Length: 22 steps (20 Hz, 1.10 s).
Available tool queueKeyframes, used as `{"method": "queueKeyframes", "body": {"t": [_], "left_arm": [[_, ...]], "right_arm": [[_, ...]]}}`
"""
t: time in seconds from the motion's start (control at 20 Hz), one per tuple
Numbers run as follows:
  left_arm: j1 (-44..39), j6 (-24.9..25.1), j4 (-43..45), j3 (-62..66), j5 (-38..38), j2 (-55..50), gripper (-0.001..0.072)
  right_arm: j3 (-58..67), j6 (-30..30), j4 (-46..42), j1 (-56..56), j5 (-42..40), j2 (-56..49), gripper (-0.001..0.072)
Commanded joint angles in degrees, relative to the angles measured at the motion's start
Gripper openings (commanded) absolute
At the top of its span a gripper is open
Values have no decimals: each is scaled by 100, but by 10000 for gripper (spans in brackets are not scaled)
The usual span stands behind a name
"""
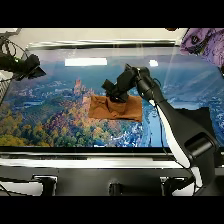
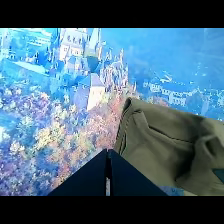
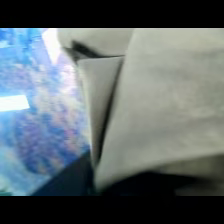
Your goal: Fold the clothes and pants, and hang the long-sleeved shirts on hangers.
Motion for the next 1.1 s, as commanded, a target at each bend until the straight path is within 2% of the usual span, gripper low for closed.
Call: {"method": "queueKeyframes", "body": {"t": [0.0, 0.05, 0.15, 0.25, 0.5, 0.75, 0.9, 1.05], "left_arm": [[15, 33, 142, 2, -7, 4, 14], [15, 35, 164, 2, -7, 0, 14], [7, 35, 212, 2, -7, -7, 14], [4, 35, 210, 2, -9, -7, 14], [9, 39, 214, 2, -11, 0, 14], [11, 46, 291, 2, -9, 9, 14], [13, 188, 291, 2, -9, 9, 14], [15, 188, 291, 2, -7, 9, 15]], "right_arm": [[4, -450, 726, 11, 612, -68, 409], [4, -737, 1045, 11, 848, -39, 477], [7, -1178, 1414, 9, 1276, 103, 491], [131, -1292, 1327, -22, 1362, 262, 491], [898, -1639, 1311, -826, 321, 483, 491], [822, -3248, 1134, -2706, -1674, 629, 492], [20, -4037, 1438, -3574, -1781, 612, 492], [-1241, -4837, 1906, -3950, -1576, 553, 492]]}}
